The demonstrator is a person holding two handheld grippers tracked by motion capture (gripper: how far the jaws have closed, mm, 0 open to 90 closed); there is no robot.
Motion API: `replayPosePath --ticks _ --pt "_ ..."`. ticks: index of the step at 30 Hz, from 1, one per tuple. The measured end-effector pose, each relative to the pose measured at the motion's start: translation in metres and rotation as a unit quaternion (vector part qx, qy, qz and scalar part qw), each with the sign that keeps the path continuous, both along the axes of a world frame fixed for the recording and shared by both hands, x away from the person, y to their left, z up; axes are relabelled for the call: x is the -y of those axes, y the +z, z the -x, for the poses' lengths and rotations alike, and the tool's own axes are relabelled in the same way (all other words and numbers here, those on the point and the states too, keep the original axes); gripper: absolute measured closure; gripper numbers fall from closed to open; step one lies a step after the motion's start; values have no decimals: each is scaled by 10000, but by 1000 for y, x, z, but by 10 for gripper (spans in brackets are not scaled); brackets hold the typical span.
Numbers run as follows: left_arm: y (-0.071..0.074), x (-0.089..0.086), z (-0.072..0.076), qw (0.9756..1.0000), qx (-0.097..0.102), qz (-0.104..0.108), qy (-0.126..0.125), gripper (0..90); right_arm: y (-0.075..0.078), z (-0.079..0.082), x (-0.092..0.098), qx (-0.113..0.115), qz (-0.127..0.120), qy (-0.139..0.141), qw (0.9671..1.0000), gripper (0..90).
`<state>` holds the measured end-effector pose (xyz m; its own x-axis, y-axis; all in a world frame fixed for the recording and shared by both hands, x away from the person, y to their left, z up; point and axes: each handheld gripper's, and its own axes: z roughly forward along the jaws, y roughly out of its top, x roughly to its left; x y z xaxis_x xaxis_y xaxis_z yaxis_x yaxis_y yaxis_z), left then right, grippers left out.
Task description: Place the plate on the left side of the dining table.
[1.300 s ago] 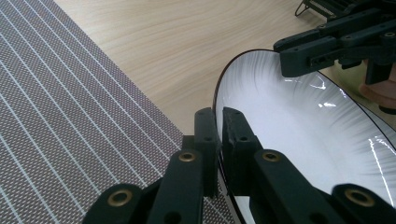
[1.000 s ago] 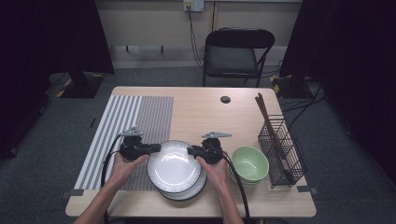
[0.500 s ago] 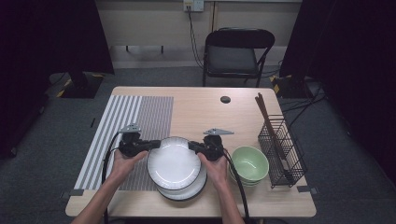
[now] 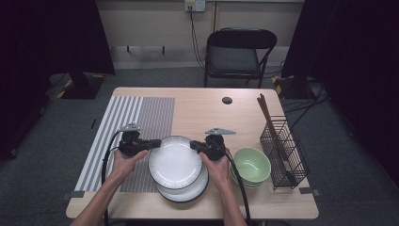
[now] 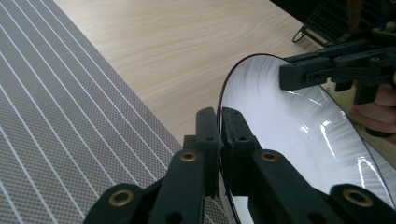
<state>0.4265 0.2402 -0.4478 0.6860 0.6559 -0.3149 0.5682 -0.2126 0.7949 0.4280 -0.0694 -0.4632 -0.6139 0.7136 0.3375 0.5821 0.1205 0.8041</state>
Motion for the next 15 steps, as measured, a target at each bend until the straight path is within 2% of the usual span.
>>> replayPosePath --ticks 2,4,8,11,15 --pt "2 0 4 9999 36 -148 1 825 -1 0 0 5 -17 -9 10000 826" --pt "4 -3 8 9999 15 -167 -17 816 -1 0 0 -11 -23 -27 10000 825" --pt "6 -10 14 10000 -59 -62 -24 757 -2 0 1 -5 -29 -30 10000 826" --pt "2 -10 19 9998 -178 -81 14 718 -2 0 1 -7 -30 -27 10000 827" --pt "-2 -11 21 9996 -187 -184 90 684 -2 0 1 -22 -38 -35 10000 826"
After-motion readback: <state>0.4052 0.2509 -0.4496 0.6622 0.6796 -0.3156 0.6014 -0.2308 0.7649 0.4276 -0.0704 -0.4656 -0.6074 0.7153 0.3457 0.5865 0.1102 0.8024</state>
